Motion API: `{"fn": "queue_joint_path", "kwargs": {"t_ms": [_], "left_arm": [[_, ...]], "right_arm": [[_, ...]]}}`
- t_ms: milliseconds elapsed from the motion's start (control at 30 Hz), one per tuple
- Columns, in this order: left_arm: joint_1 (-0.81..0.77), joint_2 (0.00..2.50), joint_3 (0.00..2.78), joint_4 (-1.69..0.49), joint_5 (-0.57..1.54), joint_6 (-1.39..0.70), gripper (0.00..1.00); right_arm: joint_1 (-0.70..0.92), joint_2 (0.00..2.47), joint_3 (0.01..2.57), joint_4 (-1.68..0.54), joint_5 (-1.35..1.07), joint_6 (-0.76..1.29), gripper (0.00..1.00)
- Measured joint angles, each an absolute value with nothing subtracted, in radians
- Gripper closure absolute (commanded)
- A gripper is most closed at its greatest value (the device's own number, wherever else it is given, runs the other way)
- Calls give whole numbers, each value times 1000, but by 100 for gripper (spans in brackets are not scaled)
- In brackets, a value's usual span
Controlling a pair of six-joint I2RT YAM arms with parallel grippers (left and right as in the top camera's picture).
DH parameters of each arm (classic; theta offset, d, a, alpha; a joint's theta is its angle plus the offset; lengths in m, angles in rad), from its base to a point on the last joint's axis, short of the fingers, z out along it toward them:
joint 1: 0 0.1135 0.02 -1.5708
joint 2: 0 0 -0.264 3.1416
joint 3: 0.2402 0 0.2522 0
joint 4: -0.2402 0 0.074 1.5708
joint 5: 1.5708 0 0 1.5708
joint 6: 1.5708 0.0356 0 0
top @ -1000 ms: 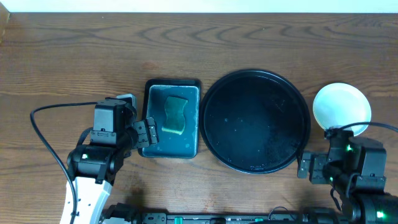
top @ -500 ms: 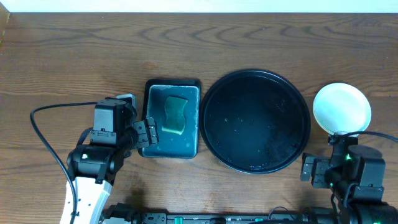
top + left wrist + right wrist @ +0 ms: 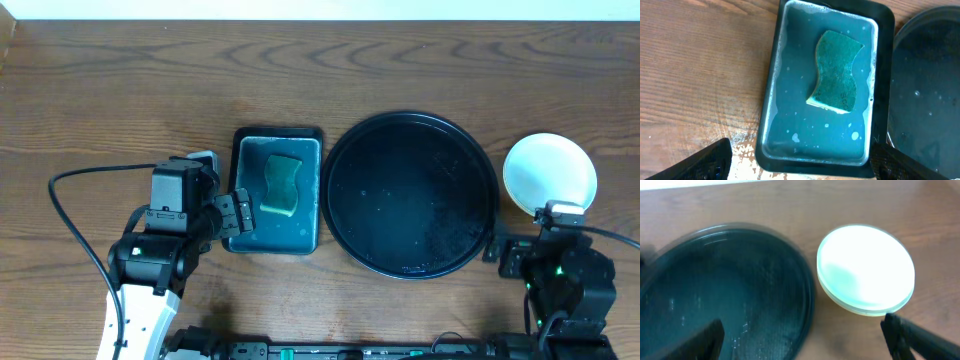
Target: Clean dirty plates on tray and stack at the side
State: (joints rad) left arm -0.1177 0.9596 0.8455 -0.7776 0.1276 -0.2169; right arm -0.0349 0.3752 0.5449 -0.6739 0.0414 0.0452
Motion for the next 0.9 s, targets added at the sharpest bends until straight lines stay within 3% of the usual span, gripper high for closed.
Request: {"fn": "queue_joint_path", "kwargs": {"t_ms": [400,900], "left_arm": [[-118,960,844,-778,128,-217,11],[-118,960,844,-778,128,-217,11]], "right_arm": [[-27,192,217,-35,42,45,1],[-27,18,18,184,38,11,1]]}}
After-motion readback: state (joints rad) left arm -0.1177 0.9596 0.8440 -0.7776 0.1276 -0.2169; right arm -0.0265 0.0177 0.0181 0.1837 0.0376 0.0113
